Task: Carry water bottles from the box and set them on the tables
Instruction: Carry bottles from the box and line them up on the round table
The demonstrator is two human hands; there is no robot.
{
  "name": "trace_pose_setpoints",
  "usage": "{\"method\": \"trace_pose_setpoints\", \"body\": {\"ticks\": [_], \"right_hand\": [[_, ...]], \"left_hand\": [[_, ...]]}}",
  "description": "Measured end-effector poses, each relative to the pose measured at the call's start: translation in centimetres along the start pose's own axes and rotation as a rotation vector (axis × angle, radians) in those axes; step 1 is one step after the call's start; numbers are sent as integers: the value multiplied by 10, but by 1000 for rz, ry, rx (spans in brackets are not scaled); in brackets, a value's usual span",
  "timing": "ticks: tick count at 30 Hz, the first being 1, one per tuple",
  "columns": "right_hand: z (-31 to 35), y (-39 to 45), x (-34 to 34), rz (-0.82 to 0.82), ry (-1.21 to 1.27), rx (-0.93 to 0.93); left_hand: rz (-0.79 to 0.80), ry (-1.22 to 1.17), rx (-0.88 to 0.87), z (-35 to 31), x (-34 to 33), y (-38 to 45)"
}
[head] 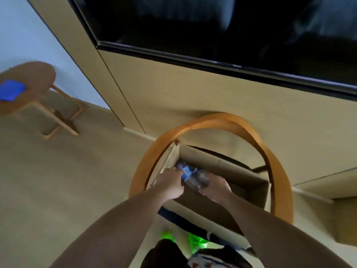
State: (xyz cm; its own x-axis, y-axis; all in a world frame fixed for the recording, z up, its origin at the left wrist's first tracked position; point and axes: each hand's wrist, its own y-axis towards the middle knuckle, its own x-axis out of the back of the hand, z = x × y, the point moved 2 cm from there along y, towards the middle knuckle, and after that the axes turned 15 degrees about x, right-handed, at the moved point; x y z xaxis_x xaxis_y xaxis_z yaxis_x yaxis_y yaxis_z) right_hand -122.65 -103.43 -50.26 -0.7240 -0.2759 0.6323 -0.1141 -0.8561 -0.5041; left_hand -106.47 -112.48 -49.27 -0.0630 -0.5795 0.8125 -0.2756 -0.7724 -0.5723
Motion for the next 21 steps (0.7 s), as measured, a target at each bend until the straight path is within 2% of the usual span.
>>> {"method": "trace_pose_setpoints", "body": {"ticks": [4, 9, 13, 17, 21], "right_hand": [[-26, 14, -12, -23, 73, -181], [-63, 41, -44, -29, 85, -330], [-97, 76, -70, 3, 21, -351], [-120, 115, -91, 28, -178, -306], [-128, 138, -108, 24, -303, -340]], "left_hand": [[73, 119, -103, -14, -25, 37], [101, 142, -209, -25, -59, 93], [93, 199, -245, -30, -81, 138], [93, 287, -300, -25, -108, 168], [2, 426, -377, -21, -133, 180]]}}
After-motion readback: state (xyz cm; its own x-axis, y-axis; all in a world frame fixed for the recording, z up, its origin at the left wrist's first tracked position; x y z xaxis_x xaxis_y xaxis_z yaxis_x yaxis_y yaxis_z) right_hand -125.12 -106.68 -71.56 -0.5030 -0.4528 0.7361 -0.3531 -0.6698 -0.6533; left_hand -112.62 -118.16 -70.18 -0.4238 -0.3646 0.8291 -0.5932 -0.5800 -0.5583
